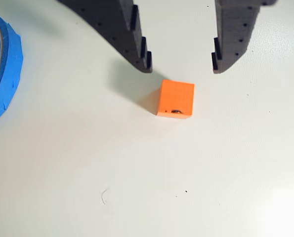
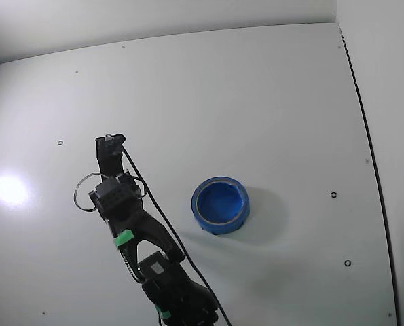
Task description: Grasp a block and put it in the bin.
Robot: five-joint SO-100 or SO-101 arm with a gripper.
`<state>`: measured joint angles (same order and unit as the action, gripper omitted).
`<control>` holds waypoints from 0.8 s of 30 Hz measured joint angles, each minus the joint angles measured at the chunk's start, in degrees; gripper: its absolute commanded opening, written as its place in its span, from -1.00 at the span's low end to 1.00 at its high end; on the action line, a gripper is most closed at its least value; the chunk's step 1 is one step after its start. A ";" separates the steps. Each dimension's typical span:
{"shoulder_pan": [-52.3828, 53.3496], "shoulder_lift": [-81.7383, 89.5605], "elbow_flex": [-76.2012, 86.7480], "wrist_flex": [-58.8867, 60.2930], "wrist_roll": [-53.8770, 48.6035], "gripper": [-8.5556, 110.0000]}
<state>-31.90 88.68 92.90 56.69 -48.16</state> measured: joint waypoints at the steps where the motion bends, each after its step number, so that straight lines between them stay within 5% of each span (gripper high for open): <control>1: 0.00 -0.88 -0.70 0.00 0.00 -0.56; 24: 0.00 -14.24 -9.23 0.00 0.00 -0.57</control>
<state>-31.90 74.44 83.67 56.69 -48.16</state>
